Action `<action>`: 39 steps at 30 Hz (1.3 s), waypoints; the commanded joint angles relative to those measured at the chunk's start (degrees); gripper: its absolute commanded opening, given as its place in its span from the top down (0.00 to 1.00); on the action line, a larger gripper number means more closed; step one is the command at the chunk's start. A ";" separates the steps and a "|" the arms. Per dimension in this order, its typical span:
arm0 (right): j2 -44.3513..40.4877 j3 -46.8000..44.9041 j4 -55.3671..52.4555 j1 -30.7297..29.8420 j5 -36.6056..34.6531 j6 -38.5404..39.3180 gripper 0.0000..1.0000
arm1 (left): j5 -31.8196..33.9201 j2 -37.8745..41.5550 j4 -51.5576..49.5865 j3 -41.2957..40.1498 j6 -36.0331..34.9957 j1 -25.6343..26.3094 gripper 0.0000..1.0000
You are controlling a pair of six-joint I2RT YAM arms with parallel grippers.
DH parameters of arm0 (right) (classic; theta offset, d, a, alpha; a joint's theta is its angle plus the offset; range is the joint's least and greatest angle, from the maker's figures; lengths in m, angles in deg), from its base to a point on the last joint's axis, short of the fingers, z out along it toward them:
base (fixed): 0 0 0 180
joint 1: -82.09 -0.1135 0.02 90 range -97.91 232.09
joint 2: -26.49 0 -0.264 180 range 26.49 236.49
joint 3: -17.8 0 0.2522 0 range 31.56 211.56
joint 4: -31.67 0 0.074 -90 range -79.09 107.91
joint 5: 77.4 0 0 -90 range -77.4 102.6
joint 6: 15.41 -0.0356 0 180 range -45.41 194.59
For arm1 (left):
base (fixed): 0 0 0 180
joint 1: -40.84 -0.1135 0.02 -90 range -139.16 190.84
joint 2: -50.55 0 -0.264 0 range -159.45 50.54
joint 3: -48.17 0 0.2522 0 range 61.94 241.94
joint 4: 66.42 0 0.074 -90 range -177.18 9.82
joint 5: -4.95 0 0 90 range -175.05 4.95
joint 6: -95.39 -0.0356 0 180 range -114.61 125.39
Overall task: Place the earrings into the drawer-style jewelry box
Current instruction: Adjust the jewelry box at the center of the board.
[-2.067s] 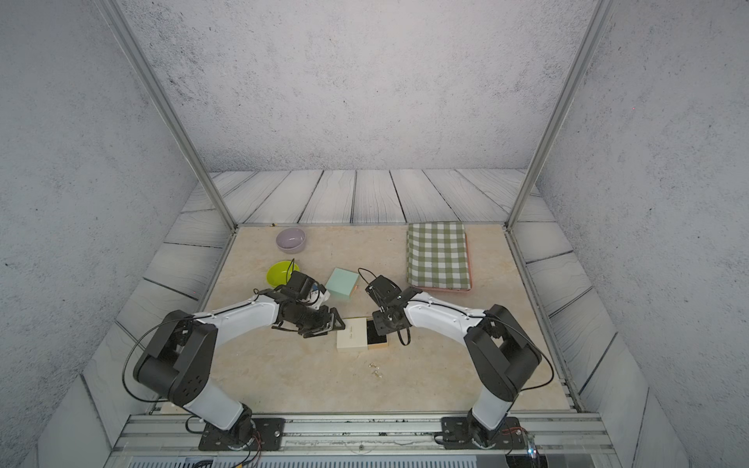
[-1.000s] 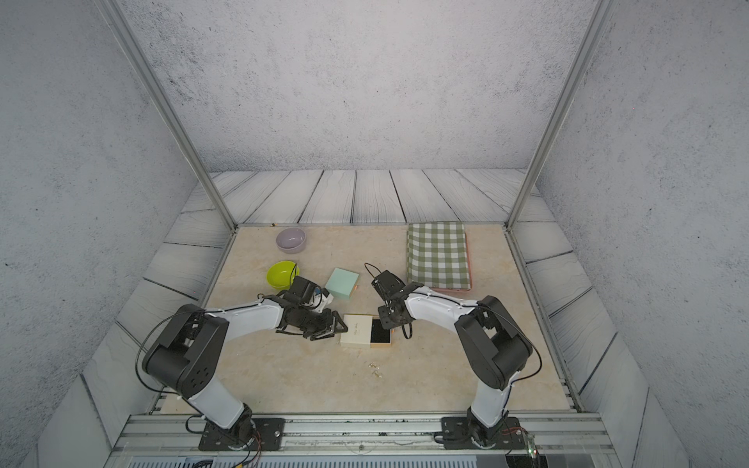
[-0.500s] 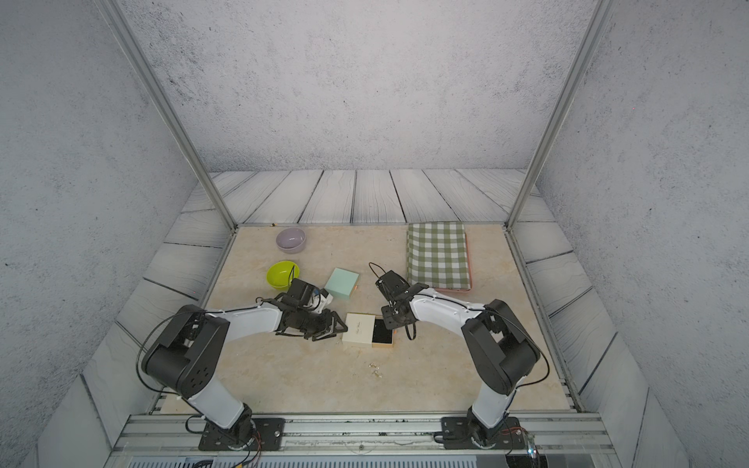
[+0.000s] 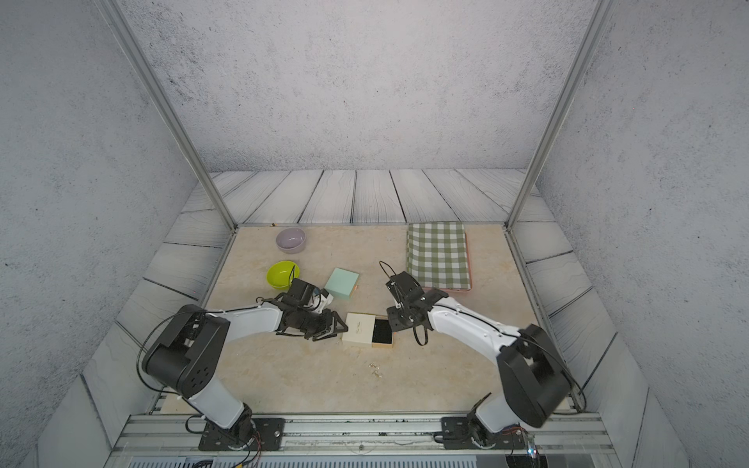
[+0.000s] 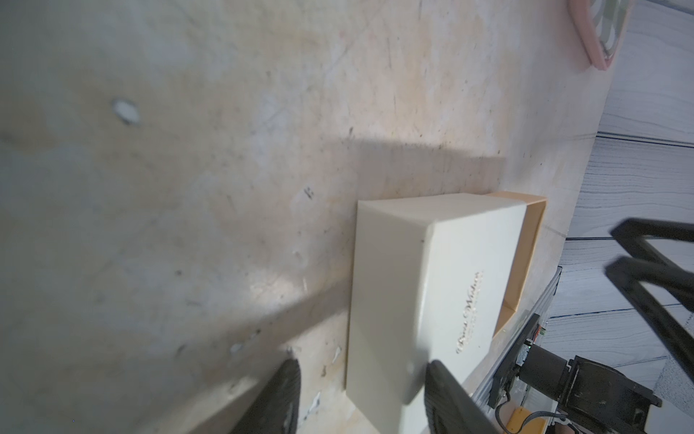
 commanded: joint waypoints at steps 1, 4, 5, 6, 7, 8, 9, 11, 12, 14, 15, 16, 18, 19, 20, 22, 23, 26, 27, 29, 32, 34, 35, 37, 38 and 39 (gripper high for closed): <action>-5.71 -5.47 1.02 -2.29 8.96 -1.68 0.57 | 3.66 1.95 -7.38 0.52 0.95 -0.12 0.43; -6.56 -8.50 5.00 -9.29 10.04 -4.64 0.56 | 3.30 6.23 -8.29 0.17 1.83 -0.04 0.41; -5.87 -9.01 7.01 -11.49 10.62 -5.49 0.56 | 3.49 7.83 -8.97 -0.23 1.87 -0.03 0.40; -4.73 -9.07 8.94 -13.47 10.94 -6.04 0.56 | 3.65 9.33 -9.61 -0.81 1.93 -0.03 0.38; -3.38 -8.68 10.76 -15.07 11.04 -6.14 0.56 | 3.66 10.63 -10.06 -1.48 1.96 -0.03 0.36; -1.92 -8.16 11.90 -16.09 11.02 -5.90 0.56 | 3.76 11.57 -10.29 -2.00 1.96 -0.03 0.35; -0.24 -7.36 12.75 -16.74 10.99 -5.44 0.56 | 3.77 12.49 -10.52 -2.53 2.05 -0.03 0.33; 3.08 -6.43 14.50 -17.02 10.57 -4.50 0.56 | 3.85 13.90 -10.70 -3.49 2.29 -0.03 0.29; 4.79 -5.84 15.18 -16.94 10.36 -3.82 0.56 | 3.88 14.56 -10.64 -3.98 2.44 -0.03 0.28; 8.00 -4.53 15.94 -16.98 9.93 -2.85 0.56 | 3.88 15.39 -10.70 -4.73 2.41 -0.03 0.27; 9.63 -3.78 15.85 -16.89 9.75 -2.34 0.56 | 3.80 15.65 -10.62 -5.14 2.42 -0.03 0.27; 10.81 -2.96 15.58 -16.91 9.47 -1.85 0.56 | 3.75 15.82 -10.59 -5.41 2.32 -0.03 0.27; 12.69 -1.99 15.17 -16.77 7.81 -0.96 0.56 | 3.55 16.07 -10.46 -6.04 2.16 -0.03 0.27; 13.25 -1.59 14.95 -16.70 7.19 -0.47 0.56 | 3.41 16.18 -10.19 -6.34 2.13 -0.03 0.26; 13.86 -1.21 14.76 -16.46 6.34 -0.01 0.56 | 3.26 16.35 -9.74 -6.78 2.18 -0.03 0.26; 14.92 -0.37 14.45 -15.57 5.89 0.73 0.56 | 2.69 16.60 -8.75 -7.51 2.34 -0.03 0.26; 15.32 0.22 14.25 -14.91 6.22 1.16 0.56 | 2.31 16.62 -8.48 -7.58 2.21 0.06 0.26; 15.49 1.82 13.43 -13.73 6.32 3.06 0.56 | 2.17 17.04 -8.86 -7.58 1.61 0.77 0.26; 15.09 2.54 12.66 -13.61 6.04 3.89 0.55 | 2.22 17.17 -8.83 -7.66 1.58 1.06 0.26; 13.22 3.38 9.93 -13.59 6.56 4.95 0.54 | 2.32 17.09 -8.95 -7.67 1.37 2.09 0.26; 6.69 0.52 7.19 -13.64 9.18 4.70 0.51 | 3.27 17.00 -9.45 -7.86 0.93 4.34 0.26; 1.08 -3.80 6.05 -13.60 11.36 3.91 0.48 | 4.85 16.78 -11.11 -7.03 0.18 6.81 0.26; -1.82 -6.40 5.52 -13.60 11.74 3.23 0.46 | 5.51 16.50 -11.91 -6.32 -0.19 8.21 0.26; -6.09 -10.40 4.02 -13.59 11.82 1.64 0.44 | 6.56 15.84 -12.96 -5.09 -1.11 10.65 0.26; -7.92 -12.07 3.03 -13.77 11.55 0.91 0.44 | 7.58 15.44 -14.34 -3.82 -2.00 12.20 0.27; -9.51 -13.65 2.53 -13.57 11.61 0.21 0.43 | 9.07 14.94 -16.04 -2.46 -2.88 13.76 0.27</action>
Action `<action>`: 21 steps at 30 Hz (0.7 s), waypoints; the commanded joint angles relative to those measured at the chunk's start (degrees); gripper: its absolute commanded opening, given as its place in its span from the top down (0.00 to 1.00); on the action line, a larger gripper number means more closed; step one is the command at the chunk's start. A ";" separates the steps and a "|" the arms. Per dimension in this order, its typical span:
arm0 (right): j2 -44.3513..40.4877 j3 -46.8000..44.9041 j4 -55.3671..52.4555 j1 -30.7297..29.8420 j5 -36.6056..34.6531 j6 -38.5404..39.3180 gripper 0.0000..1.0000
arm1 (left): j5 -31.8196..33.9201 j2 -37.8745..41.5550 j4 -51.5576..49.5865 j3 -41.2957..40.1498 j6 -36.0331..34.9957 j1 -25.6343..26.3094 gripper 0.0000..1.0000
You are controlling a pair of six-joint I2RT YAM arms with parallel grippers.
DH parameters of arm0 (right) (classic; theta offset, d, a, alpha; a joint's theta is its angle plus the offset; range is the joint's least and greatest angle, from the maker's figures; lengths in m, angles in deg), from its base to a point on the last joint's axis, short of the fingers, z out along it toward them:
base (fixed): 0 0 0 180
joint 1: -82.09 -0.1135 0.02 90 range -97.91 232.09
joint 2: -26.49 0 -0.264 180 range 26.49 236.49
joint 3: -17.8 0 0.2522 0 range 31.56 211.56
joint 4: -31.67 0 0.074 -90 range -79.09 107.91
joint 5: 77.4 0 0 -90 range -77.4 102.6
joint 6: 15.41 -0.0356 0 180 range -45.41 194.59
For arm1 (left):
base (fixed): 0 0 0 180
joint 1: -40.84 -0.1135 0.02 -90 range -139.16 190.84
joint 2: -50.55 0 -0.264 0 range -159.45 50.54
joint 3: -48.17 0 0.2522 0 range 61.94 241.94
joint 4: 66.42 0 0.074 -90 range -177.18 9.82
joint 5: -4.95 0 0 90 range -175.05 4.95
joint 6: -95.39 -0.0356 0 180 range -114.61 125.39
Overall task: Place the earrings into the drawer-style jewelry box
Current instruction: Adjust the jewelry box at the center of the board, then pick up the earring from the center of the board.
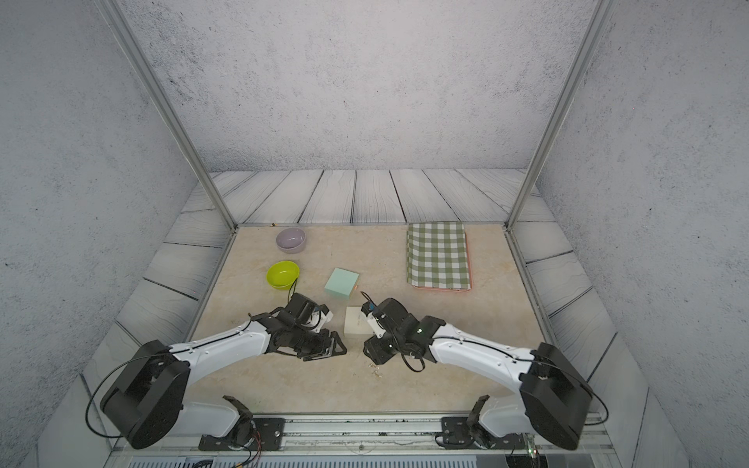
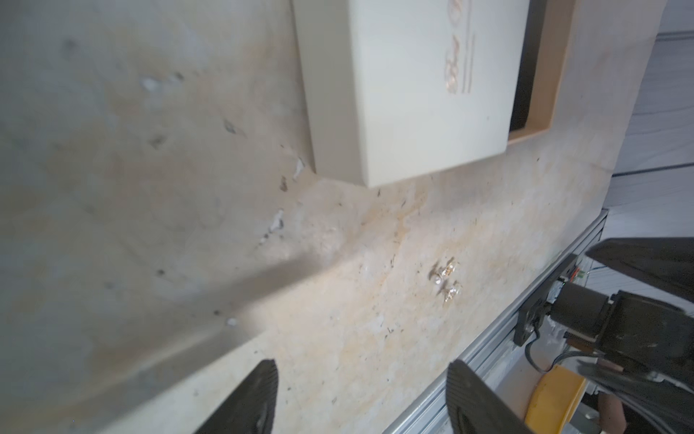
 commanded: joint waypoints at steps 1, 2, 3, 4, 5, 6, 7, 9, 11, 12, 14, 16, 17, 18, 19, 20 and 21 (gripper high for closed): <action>-4.04 -5.30 -5.35 -0.09 1.11 -2.83 0.41 | 4.42 -1.21 -5.39 4.62 -3.89 4.09 0.27; -5.29 -6.48 -5.51 -0.09 1.03 -3.59 0.40 | 5.07 -1.58 -6.33 5.52 -4.31 5.50 0.27; -6.25 -7.28 -5.95 -0.09 0.72 -4.34 0.39 | 5.68 -1.80 -7.03 6.24 -4.60 6.79 0.27; -6.77 -7.70 -6.25 -0.09 0.67 -4.76 0.36 | 5.93 -1.90 -7.37 6.71 -4.85 7.95 0.29; -7.14 -8.01 -6.48 -0.13 0.54 -4.86 0.34 | 5.95 -1.90 -7.50 7.09 -5.32 9.42 0.30; -7.40 -8.21 -6.66 -0.10 -0.28 -4.94 0.31 | 5.59 -1.83 -7.01 7.09 -5.81 10.92 0.30; -7.59 -8.54 -6.60 -0.01 -1.23 -4.95 0.27 | 4.75 -1.74 -5.82 6.75 -6.32 12.25 0.30; -8.16 -9.09 -5.95 0.90 -2.32 -4.94 0.24 | 3.78 -1.94 -3.08 5.40 -7.12 14.39 0.32; -8.85 -9.63 -4.70 3.13 -1.57 -5.61 0.23 | 2.63 -2.45 1.51 3.34 -6.99 15.75 0.35; -9.37 -10.09 -3.73 4.95 -0.52 -6.43 0.23 | 1.67 -3.02 3.96 2.40 -6.39 16.26 0.37; -10.49 -11.41 -1.15 8.58 2.84 -7.89 0.23 | 0.94 -4.75 6.15 2.14 -5.31 17.31 0.44; -11.68 -12.74 1.16 11.60 5.11 -8.95 0.23 | 0.94 -6.87 5.80 3.48 -4.65 18.07 0.53; -12.21 -13.24 2.18 12.84 5.84 -9.08 0.23 | 0.73 -7.77 5.84 4.10 -4.36 18.39 0.57; -12.47 -13.59 2.91 13.79 6.25 -9.00 0.23 | 0.78 -8.53 6.10 4.47 -4.05 18.61 0.59; -12.52 -13.55 3.20 14.25 6.28 -8.75 0.23 | 1.02 -9.13 6.47 4.58 -3.91 18.66 0.59; -12.34 -13.53 3.55 14.53 6.41 -8.41 0.22 | 1.21 -9.77 6.96 4.63 -3.73 18.62 0.60; -12.01 -13.56 4.02 14.74 6.81 -8.21 0.22 | 1.42 -10.35 7.48 4.63 -3.64 18.62 0.60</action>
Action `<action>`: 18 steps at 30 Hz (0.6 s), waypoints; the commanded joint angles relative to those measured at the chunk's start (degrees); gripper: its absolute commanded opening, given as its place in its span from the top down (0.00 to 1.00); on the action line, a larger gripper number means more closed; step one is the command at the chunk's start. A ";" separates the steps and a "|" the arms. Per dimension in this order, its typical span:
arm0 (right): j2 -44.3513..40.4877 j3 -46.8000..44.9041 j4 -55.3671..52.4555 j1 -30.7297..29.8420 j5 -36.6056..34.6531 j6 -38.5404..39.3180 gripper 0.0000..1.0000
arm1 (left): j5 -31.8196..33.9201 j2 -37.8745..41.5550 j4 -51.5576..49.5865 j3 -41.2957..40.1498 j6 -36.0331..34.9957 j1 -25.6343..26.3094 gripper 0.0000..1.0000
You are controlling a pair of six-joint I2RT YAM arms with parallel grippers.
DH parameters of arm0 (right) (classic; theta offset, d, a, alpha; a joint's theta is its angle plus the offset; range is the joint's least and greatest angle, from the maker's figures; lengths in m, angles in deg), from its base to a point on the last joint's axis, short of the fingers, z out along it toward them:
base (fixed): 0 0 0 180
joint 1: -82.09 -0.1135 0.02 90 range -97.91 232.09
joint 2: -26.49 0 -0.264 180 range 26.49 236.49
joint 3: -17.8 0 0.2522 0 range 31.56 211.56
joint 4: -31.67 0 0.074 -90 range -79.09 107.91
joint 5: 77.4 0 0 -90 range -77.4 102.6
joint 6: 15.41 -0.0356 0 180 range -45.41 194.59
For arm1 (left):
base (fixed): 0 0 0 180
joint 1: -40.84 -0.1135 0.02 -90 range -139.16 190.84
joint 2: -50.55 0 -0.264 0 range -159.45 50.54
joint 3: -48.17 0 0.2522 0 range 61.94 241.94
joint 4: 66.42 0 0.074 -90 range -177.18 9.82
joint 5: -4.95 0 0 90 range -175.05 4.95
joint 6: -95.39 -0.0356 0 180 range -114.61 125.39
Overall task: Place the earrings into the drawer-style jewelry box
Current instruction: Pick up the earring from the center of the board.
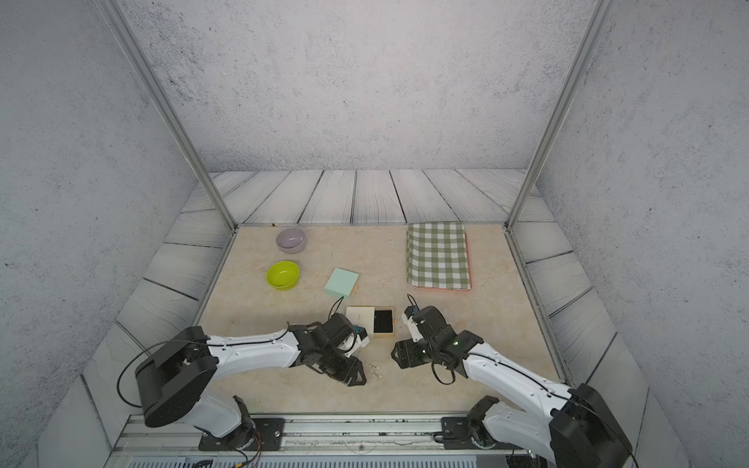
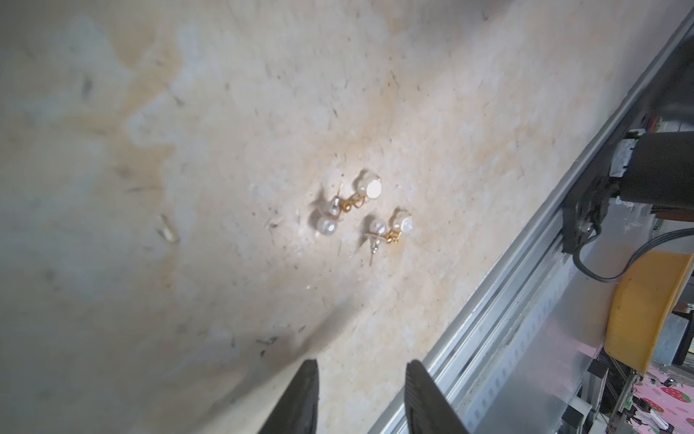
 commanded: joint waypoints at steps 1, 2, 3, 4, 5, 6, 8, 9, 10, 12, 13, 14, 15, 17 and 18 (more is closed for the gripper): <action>-0.13 -0.33 3.20 0.72 3.29 -0.44 0.22 | 0.15 -1.49 2.82 1.15 0.58 0.32 0.60; 0.31 -0.43 3.64 0.90 3.99 -0.44 0.22 | 0.32 -2.04 4.00 0.81 1.02 0.28 0.60; 0.54 -0.62 4.19 0.92 4.60 -0.44 0.22 | 0.36 -2.70 5.22 0.59 1.26 0.30 0.60; 0.53 -0.69 4.46 0.93 5.02 -0.44 0.22 | 0.23 -3.33 6.19 0.56 1.49 0.27 0.60; 0.47 -0.77 4.46 0.99 5.15 -0.36 0.22 | -0.12 -4.14 7.07 0.80 1.70 0.31 0.60; 0.24 -0.79 4.38 0.99 5.25 -0.14 0.22 | -0.04 -4.98 7.74 1.10 1.89 0.29 0.60; -0.32 -0.82 4.12 1.06 5.29 0.13 0.22 | 0.11 -6.19 8.72 1.45 2.07 0.19 0.60; -0.75 -0.92 4.16 1.26 5.46 0.18 0.22 | 0.30 -6.72 9.17 1.54 2.24 0.16 0.60; -0.95 -0.95 4.19 1.28 5.57 0.34 0.22 | 0.45 -7.05 9.46 1.70 2.30 0.13 0.60; -1.14 -1.05 3.88 1.34 5.64 0.69 0.22 | 0.29 -7.80 9.50 2.15 2.24 0.15 0.60; -1.00 -1.04 3.74 1.48 5.52 0.92 0.22 | 0.25 -7.99 9.31 2.25 2.24 0.08 0.61; -1.08 -0.95 3.56 1.60 5.49 1.08 0.22 | 0.31 -8.03 8.91 2.34 2.25 0.07 0.62; -1.12 -1.03 3.46 1.73 5.37 1.15 0.22 | 0.55 -7.94 8.58 2.25 2.24 0.11 0.63; -1.31 -1.00 3.37 2.04 5.27 1.23 0.22 | 1.01 -7.68 7.87 1.96 2.24 0.07 0.68; -1.44 -0.90 3.32 2.12 5.23 1.23 0.22 | 1.02 -7.58 7.81 1.82 2.24 0.07 0.69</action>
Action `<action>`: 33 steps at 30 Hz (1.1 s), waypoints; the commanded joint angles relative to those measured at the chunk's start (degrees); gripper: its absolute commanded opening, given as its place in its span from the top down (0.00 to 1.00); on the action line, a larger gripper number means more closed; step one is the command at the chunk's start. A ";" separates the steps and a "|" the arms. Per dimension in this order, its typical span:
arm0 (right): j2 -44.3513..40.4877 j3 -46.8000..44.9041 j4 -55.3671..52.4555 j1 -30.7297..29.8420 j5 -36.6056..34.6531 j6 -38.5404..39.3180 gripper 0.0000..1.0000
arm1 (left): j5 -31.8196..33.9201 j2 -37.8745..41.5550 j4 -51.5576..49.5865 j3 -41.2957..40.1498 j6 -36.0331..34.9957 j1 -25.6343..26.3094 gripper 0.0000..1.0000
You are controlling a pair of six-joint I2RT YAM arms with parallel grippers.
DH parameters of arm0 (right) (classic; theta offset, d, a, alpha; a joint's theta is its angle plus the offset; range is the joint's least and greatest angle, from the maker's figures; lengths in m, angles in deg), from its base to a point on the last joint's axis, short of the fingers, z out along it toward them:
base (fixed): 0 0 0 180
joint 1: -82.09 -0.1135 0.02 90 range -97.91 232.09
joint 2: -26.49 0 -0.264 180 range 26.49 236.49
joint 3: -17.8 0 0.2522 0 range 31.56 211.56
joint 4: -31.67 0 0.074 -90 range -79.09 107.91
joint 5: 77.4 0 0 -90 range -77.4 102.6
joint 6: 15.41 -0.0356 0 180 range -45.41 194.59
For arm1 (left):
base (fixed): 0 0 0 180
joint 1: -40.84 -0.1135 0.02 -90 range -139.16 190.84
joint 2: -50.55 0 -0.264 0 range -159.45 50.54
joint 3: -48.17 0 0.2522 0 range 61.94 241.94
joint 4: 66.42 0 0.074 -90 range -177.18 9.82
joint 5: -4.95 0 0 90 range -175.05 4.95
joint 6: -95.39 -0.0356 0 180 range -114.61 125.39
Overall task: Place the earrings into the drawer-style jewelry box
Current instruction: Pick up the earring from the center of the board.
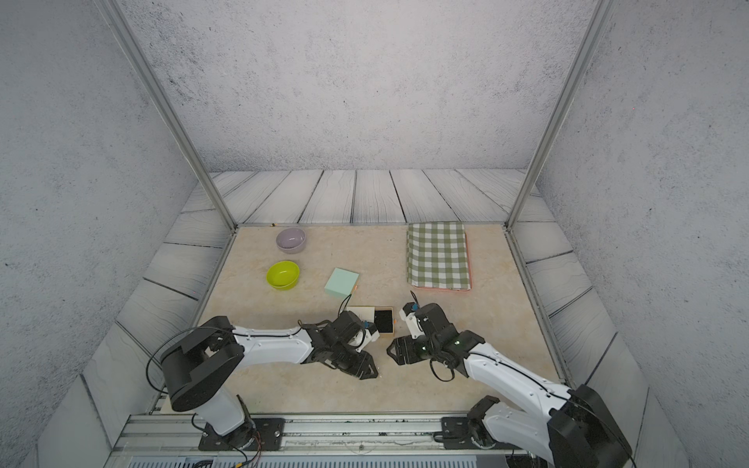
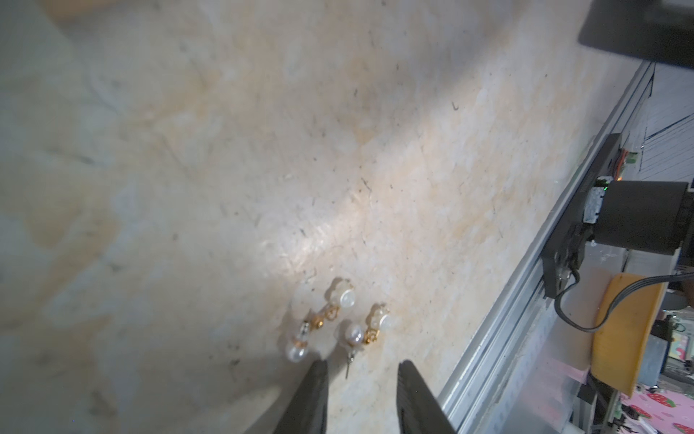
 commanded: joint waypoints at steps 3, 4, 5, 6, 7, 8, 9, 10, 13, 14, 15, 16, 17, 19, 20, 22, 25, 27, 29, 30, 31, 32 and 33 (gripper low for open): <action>-1.47 0.09 -1.14 0.69 0.12 1.16 0.22 | 1.74 -1.24 -2.45 -0.58 -0.49 0.04 0.69; -1.49 0.18 -1.36 0.82 0.04 1.34 0.22 | 1.80 -1.58 -2.52 -0.59 -0.64 0.07 0.69; -1.52 0.32 -1.61 0.96 -0.04 1.50 0.22 | 1.84 -2.00 -2.50 -0.68 -0.79 0.06 0.69; -1.51 0.47 -1.88 0.98 -0.18 1.60 0.21 | 1.79 -2.24 -2.28 -0.77 -0.90 0.06 0.69; -1.56 0.45 -2.05 1.17 -0.32 1.74 0.21 | 1.57 -2.48 -1.96 -0.90 -0.86 0.05 0.69; -1.48 0.45 -2.27 1.29 -0.61 1.85 0.21 | 1.32 -2.56 -1.60 -1.08 -0.70 0.15 0.70; -1.37 0.47 -2.46 1.38 -0.67 1.86 0.21 | 1.05 -2.48 -1.18 -1.29 -0.56 0.17 0.70; -1.32 0.48 -2.58 1.59 -0.75 1.98 0.22 | 0.88 -2.31 -0.90 -1.57 -0.51 0.17 0.70; -1.07 0.45 -2.43 1.83 -0.60 1.79 0.21 | 0.78 -1.67 -0.75 -2.41 -0.70 0.17 0.70; -0.86 0.55 -2.43 1.92 -0.61 1.87 0.21 | 0.83 -1.36 -0.74 -2.78 -0.81 0.17 0.70; -0.78 0.64 -2.43 1.99 -0.64 1.87 0.21 | 0.81 -1.28 -0.72 -3.08 -0.80 0.20 0.71; -0.70 0.71 -2.50 2.10 -0.68 1.87 0.21 | 0.86 -1.10 -0.46 -3.48 -0.68 0.23 0.71; -0.60 0.74 -2.43 2.13 -0.73 1.87 0.21 | 0.84 -0.98 -0.28 -3.81 -0.56 0.24 0.71; -0.59 0.74 -2.43 2.23 -0.70 1.78 0.21 | 0.70 -0.97 -0.15 -4.17 -0.58 0.24 0.72; -0.60 0.72 -2.43 2.36 -0.68 1.78 0.21 | 0.73 -0.97 -0.17 -4.28 -0.56 0.26 0.72; -0.52 0.82 -2.43 2.44 -0.69 1.86 0.21 | 0.80 -0.99 -0.48 -4.46 -0.94 0.26 0.72; -0.37 0.91 -2.55 2.58 -0.77 1.96 0.21 | 1.00 -0.99 -1.11 -4.58 -1.59 0.26 0.72; -0.25 0.83 -2.44 2.72 -0.82 1.96 0.21 | 1.12 -0.80 -1.33 -4.88 -1.62 0.26 0.75; 0.04 0.89 -2.26 2.84 -0.68 1.96 0.21 | 1.09 -0.56 -1.41 -5.14 -1.61 0.26 0.75; 0.10 0.92 -2.12 2.88 -0.61 1.96 0.21 | 1.14 -0.43 -1.45 -5.28 -1.61 0.27 0.75; 0.32 1.00 -2.08 2.89 -0.60 2.04 0.21 | 1.15 -0.27 -1.42 -5.59 -1.64 0.26 0.75; 0.51 1.15 -2.08 3.01 -0.56 2.13 0.21 | 1.15 -0.15 -1.45 -5.90 -1.70 0.28 0.75; 0.64 1.15 -2.08 2.98 -0.52 2.20 0.21 | 1.08 0.00 -1.39 -5.95 -1.74 0.26 0.75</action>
